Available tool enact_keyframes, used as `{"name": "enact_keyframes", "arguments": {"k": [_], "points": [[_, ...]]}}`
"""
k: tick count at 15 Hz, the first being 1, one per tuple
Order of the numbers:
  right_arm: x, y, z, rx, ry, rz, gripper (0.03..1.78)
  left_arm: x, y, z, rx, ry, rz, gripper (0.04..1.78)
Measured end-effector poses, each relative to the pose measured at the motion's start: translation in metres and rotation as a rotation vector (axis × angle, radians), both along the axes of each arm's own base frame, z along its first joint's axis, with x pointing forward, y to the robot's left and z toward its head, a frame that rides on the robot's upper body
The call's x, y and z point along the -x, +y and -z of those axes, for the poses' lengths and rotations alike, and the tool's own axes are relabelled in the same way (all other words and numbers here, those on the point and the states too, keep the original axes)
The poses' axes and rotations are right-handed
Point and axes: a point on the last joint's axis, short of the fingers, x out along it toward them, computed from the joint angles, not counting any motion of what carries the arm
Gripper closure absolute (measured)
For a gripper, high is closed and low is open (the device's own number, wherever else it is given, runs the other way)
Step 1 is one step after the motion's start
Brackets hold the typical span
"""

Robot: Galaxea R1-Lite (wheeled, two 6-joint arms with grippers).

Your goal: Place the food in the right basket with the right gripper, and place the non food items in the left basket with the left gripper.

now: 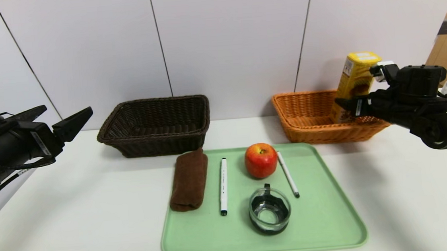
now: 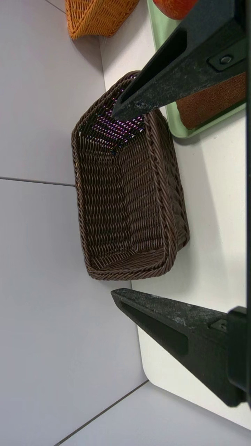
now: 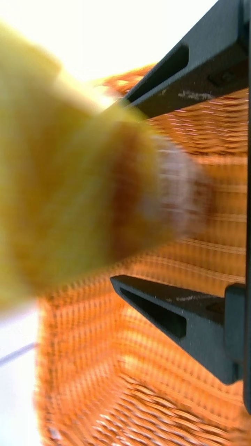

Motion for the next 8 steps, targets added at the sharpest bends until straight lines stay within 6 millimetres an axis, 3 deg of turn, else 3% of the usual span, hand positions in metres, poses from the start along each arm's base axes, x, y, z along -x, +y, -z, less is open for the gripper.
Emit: {"name": "enact_keyframes", "arguments": {"k": [4, 8], "points": [[0.024, 0.002, -0.003, -0.005, 0.051, -0.003, 0.23, 0.000, 0.000, 0.000, 0.000, 0.000, 0.000, 0.13], [0.059, 0.010, -0.029, -0.014, 0.086, -0.020, 0.18, 0.000, 0.000, 0.000, 0.000, 0.001, 0.000, 0.13]]}}
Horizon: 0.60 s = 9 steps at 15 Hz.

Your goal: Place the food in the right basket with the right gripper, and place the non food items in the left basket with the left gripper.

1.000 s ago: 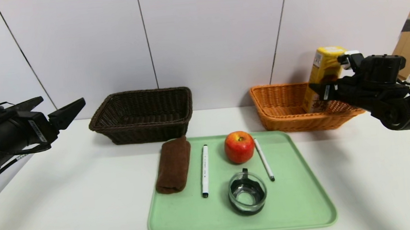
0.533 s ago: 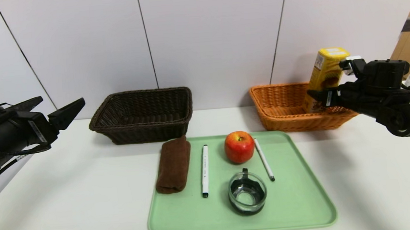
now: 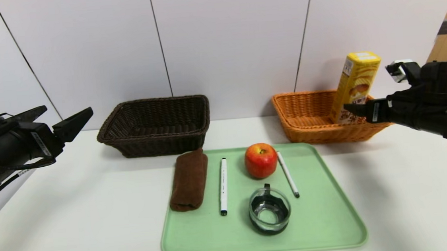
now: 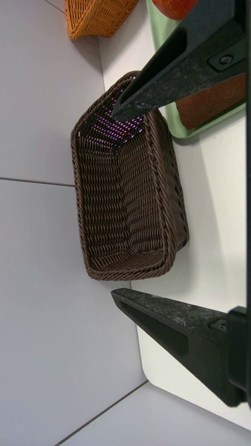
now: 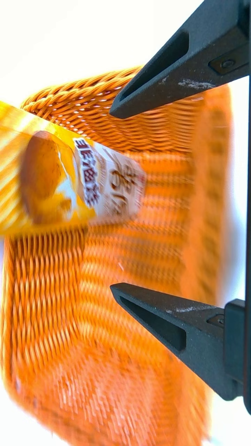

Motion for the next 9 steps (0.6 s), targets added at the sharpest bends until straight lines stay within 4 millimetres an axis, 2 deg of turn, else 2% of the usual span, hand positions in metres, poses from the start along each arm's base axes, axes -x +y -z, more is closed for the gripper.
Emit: {"name": "enact_keyframes", "arguments": {"k": [2, 5, 9], "points": [[0.021, 0.015, -0.018, -0.012, 0.029, -0.039, 0.16, 0.001, 0.000, 0.001, 0.000, 0.002, 0.000, 0.13], [0.051, 0.050, -0.048, -0.074, 0.097, -0.133, 0.14, 0.002, 0.000, 0.003, 0.000, -0.009, 0.000, 0.13], [0.080, 0.091, -0.089, -0.124, 0.226, -0.226, 0.13, 0.002, 0.000, 0.004, 0.000, -0.006, 0.000, 0.13]]}}
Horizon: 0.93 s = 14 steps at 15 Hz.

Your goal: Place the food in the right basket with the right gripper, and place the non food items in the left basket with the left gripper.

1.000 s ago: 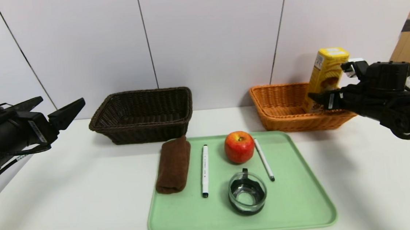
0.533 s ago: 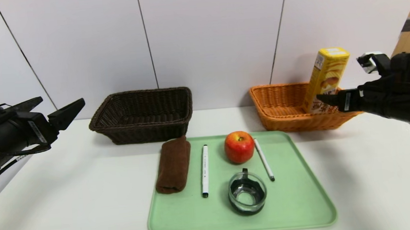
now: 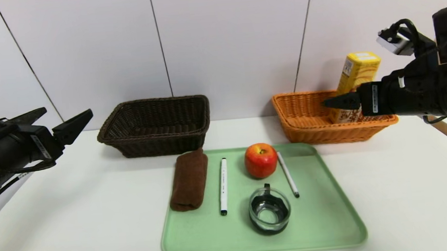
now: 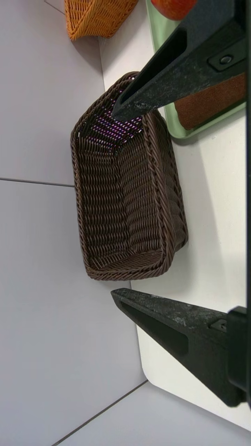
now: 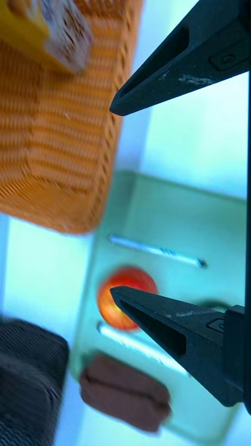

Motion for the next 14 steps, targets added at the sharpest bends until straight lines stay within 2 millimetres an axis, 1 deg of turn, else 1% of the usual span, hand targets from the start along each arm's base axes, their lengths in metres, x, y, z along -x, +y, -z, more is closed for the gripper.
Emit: {"name": "enact_keyframes", "arguments": {"k": [1, 2, 5, 8, 12, 14], "points": [[0.003, 0.011, -0.003, 0.006, 0.048, -0.014, 0.12, 0.000, 0.000, 0.001, 0.000, 0.003, 0.000, 0.13], [0.003, 0.019, -0.001, 0.022, 0.090, -0.017, 0.12, 0.001, 0.000, 0.002, -0.001, 0.005, 0.000, 0.13], [-0.013, 0.045, 0.011, 0.080, 0.151, -0.024, 0.12, 0.002, 0.000, 0.003, 0.000, 0.011, 0.000, 0.13], [-0.028, 0.070, 0.032, 0.128, 0.199, -0.049, 0.12, 0.003, 0.000, 0.004, 0.000, 0.004, 0.000, 0.13], [-0.040, 0.092, 0.061, 0.207, 0.259, -0.047, 0.12, 0.003, 0.000, 0.005, -0.001, -0.008, 0.001, 0.13], [-0.043, 0.099, 0.073, 0.239, 0.282, -0.045, 0.12, 0.003, 0.000, 0.005, -0.001, -0.006, 0.000, 0.13]]}}
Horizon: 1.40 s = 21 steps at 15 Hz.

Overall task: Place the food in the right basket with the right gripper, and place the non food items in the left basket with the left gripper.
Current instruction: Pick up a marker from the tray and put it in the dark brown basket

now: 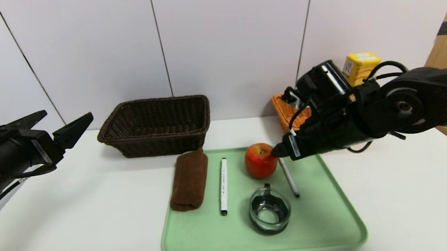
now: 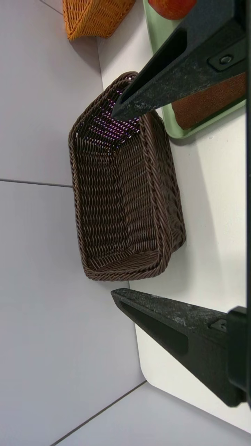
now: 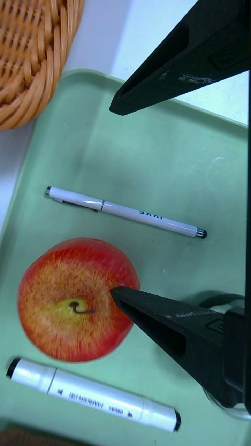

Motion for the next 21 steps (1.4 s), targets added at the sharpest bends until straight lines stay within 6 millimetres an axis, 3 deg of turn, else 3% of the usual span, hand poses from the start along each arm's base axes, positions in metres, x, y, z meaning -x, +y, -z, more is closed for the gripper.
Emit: {"name": "enact_keyframes", "arguments": {"k": [11, 19, 21], "points": [[0.007, -0.002, 0.037, 0.054, 0.109, -0.001, 0.12, 0.000, 0.000, 0.002, 0.008, 0.008, 0.001, 0.13], [0.001, 0.001, 0.057, 0.054, 0.091, 0.010, 0.11, 0.001, 0.000, 0.002, 0.008, 0.007, 0.001, 0.13], [0.000, 0.001, 0.057, 0.049, 0.086, 0.009, 0.39, 0.002, 0.000, 0.002, 0.008, 0.007, 0.001, 0.13]]}}
